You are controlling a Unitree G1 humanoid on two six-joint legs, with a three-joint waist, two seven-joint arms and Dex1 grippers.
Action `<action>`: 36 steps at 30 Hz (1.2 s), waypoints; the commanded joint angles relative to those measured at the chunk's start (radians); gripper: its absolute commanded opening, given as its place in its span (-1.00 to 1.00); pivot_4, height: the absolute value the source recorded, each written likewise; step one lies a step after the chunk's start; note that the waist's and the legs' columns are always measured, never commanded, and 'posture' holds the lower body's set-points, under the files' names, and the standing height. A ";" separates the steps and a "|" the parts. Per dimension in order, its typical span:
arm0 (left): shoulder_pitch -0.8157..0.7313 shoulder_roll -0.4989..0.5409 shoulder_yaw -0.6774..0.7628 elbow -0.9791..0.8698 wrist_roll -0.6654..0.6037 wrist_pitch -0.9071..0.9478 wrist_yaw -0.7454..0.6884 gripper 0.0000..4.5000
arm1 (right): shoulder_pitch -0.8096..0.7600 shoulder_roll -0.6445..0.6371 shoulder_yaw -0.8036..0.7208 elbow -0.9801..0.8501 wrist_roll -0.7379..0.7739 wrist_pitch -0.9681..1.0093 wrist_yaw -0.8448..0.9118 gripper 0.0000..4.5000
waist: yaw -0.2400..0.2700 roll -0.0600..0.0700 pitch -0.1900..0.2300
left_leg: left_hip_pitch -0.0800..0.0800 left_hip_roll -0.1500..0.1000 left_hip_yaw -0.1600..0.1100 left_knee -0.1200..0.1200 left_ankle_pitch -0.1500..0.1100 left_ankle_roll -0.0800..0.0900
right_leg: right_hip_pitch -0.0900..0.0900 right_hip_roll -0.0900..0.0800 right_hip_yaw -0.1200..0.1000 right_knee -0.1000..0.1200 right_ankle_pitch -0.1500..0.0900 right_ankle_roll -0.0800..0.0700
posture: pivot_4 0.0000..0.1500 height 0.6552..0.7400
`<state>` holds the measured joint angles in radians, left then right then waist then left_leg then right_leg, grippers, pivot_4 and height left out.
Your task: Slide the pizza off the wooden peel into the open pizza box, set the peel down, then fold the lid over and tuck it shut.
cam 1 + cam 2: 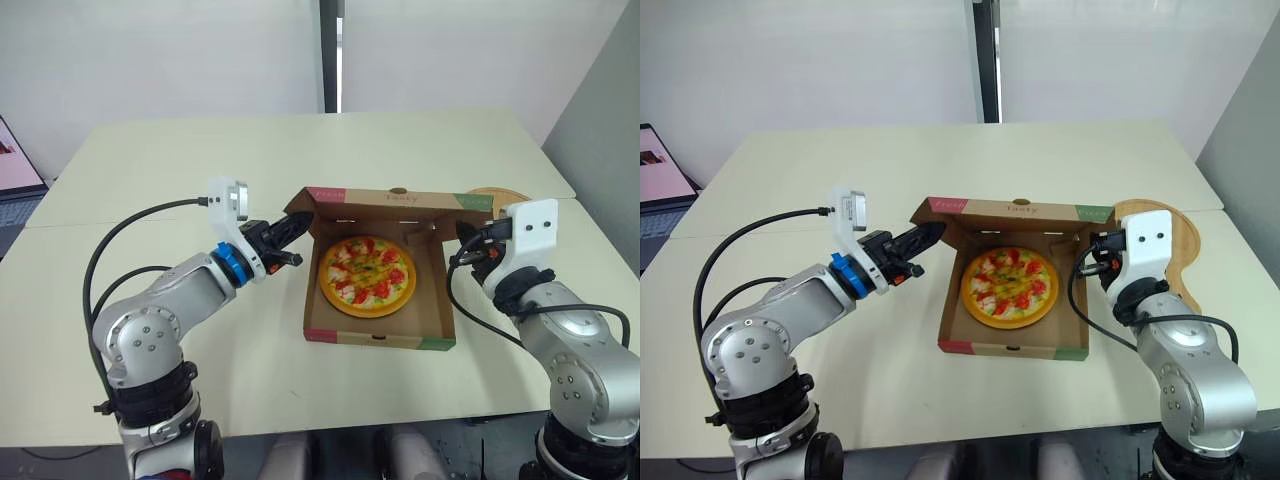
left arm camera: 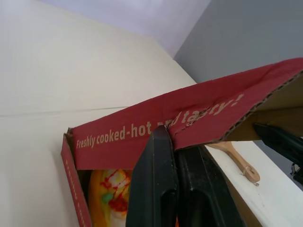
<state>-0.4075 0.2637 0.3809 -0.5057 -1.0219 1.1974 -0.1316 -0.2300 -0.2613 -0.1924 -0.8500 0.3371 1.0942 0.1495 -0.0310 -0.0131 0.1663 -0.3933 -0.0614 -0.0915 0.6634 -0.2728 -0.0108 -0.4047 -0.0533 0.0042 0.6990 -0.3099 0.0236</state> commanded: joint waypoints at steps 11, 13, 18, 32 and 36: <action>0.042 0.035 -0.033 0.003 -0.010 -0.115 0.066 -1.00 | 0.085 -0.033 0.033 -0.059 0.076 -0.070 0.073 -0.98 | 0.003 -0.003 -0.005 | 0.003 0.001 0.005 -0.001 0.000 0.000 | 0.001 0.001 0.004 0.000 0.000 0.000 | 1.00 1.00; 0.038 0.048 -0.037 0.012 -0.012 -0.126 0.061 -1.00 | 0.087 -0.047 0.028 -0.050 0.081 -0.080 0.081 -0.98 | 0.002 -0.003 -0.005 | 0.003 0.001 0.005 -0.001 0.000 0.000 | 0.001 0.002 0.005 -0.001 0.000 0.000 | 1.00 1.00; 0.047 0.064 -0.048 0.010 -0.026 -0.142 0.063 -1.00 | 0.081 -0.058 0.012 -0.036 0.098 -0.084 0.093 -0.98 | 0.002 -0.003 -0.005 | 0.003 0.002 0.006 -0.001 0.000 0.001 | 0.001 0.002 0.006 -0.001 0.000 0.000 | 1.00 1.00; 0.050 0.131 -0.065 0.032 -0.030 -0.182 0.017 -1.00 | 0.077 -0.122 0.017 -0.003 0.126 -0.119 0.119 -0.80 | 0.002 -0.003 -0.005 | 0.003 0.002 0.007 -0.001 0.000 0.001 | 0.001 0.002 0.007 -0.001 0.000 0.000 | 1.00 1.00; 0.050 0.134 -0.066 0.033 -0.029 -0.187 0.020 -1.00 | 0.088 -0.151 0.032 -0.007 0.127 -0.143 0.138 -0.26 | 0.003 -0.003 -0.005 | 0.003 0.002 0.007 -0.001 0.000 0.001 | 0.001 0.002 0.007 -0.001 0.000 0.000 | 1.00 1.00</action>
<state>-0.3581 0.3856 0.3089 -0.4604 -1.0482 1.0366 -0.1097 -0.1452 -0.3951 -0.1703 -0.8337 0.4544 0.9756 0.2676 -0.0282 -0.0165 0.1616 -0.3903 -0.0599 -0.0846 0.6625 -0.2732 -0.0101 -0.4041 -0.0514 0.0112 0.6979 -0.3100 0.0237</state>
